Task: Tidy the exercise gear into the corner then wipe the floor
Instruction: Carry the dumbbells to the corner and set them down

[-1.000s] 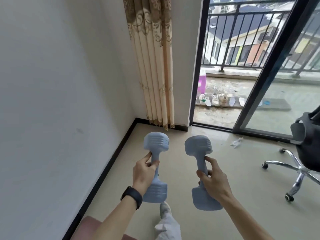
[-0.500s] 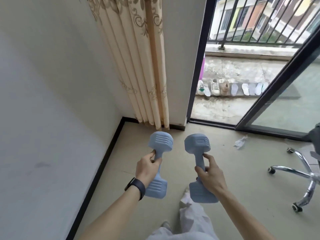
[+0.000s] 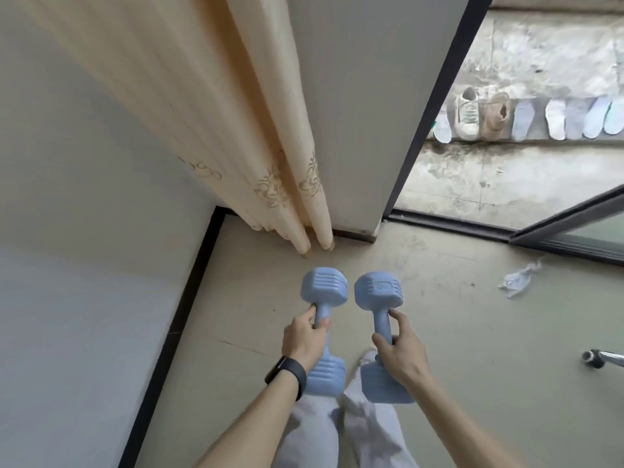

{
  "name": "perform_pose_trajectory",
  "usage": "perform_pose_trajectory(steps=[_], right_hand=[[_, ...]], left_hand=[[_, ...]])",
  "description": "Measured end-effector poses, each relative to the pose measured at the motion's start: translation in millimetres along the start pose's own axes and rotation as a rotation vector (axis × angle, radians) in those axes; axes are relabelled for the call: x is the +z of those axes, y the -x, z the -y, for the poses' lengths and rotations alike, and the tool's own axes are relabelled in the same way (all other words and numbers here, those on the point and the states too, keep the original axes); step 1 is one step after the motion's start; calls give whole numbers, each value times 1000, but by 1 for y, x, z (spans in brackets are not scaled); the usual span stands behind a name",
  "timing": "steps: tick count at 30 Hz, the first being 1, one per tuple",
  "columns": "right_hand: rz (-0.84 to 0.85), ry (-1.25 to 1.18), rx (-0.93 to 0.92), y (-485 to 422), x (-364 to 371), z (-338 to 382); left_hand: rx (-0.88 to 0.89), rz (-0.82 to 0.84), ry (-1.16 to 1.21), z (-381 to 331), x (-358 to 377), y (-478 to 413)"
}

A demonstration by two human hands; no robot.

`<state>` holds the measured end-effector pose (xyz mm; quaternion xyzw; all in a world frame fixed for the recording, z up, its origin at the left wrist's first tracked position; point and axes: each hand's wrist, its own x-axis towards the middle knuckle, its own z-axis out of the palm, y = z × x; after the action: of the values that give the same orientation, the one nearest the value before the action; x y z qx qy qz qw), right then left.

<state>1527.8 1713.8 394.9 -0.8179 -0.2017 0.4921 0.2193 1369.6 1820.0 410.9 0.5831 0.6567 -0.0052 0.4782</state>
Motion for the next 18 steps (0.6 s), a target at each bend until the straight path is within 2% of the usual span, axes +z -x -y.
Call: perform_pose_trajectory(steps=[8,18], right_hand=[[-4,-75,126,-163,59,-50],[-64,-153,227,-329,152,-140]], left_hand=[[-93,65,-78,48,84,-168],[-39,119,-162,137,184,-350]])
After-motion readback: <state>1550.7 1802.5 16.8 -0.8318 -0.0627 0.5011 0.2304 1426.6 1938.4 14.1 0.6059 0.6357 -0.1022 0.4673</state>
